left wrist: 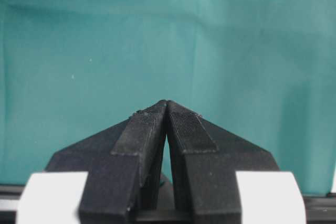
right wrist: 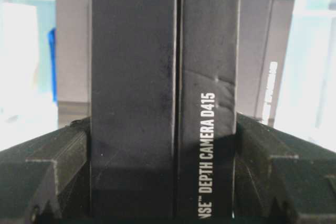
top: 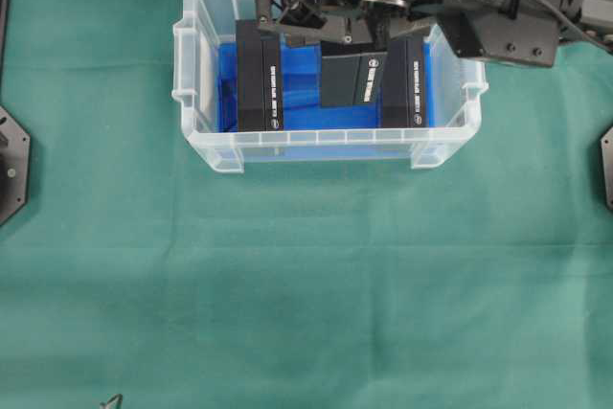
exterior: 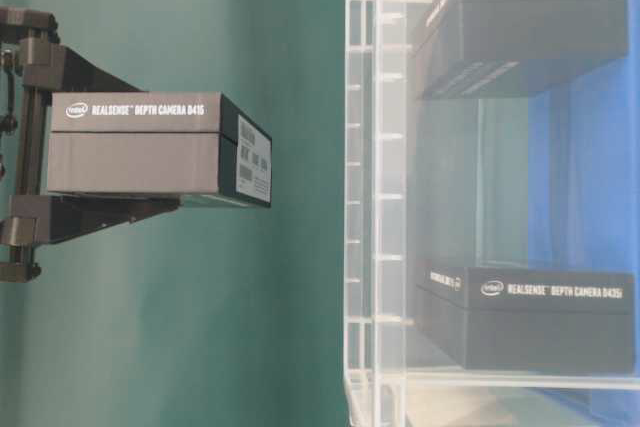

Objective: Take the box out of the case with the right arm.
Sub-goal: 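Carry the held box out of the case toward the front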

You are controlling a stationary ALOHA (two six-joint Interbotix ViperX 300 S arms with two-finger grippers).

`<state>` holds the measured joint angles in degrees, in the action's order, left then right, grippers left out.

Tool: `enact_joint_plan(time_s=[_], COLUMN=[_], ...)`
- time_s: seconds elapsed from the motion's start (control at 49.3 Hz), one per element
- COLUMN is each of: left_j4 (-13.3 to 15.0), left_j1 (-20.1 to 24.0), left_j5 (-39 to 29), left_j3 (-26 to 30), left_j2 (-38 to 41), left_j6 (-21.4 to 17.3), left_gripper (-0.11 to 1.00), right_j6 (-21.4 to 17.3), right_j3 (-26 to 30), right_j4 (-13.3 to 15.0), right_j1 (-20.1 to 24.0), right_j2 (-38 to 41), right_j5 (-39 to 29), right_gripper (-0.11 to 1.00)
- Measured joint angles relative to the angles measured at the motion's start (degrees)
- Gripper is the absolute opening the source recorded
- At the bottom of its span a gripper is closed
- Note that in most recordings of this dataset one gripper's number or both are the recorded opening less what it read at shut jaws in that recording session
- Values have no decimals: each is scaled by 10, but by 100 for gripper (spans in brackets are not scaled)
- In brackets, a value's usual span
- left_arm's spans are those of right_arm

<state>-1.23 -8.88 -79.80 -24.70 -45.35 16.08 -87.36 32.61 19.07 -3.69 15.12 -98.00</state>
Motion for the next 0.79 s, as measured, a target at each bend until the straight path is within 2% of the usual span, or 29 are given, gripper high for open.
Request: enact_joint_plan(time_s=[0.325,0.568,0.791], left_j4=[0,0,0], left_j1=[0,0,0], left_j5=[0,0,0], left_j3=[-1,-1,-2], left_j2=[0,0,1], left_j6=[0,0,0], left_gripper=[0,0,0], right_j6=[-28,-76,-138], right_j3=[0,0,0], right_j4=[0,0,0], right_j1=[27,75,133], right_j2=[0,0,0], right_j5=[-6,-18,-51], right_gripper=[65,65,65])
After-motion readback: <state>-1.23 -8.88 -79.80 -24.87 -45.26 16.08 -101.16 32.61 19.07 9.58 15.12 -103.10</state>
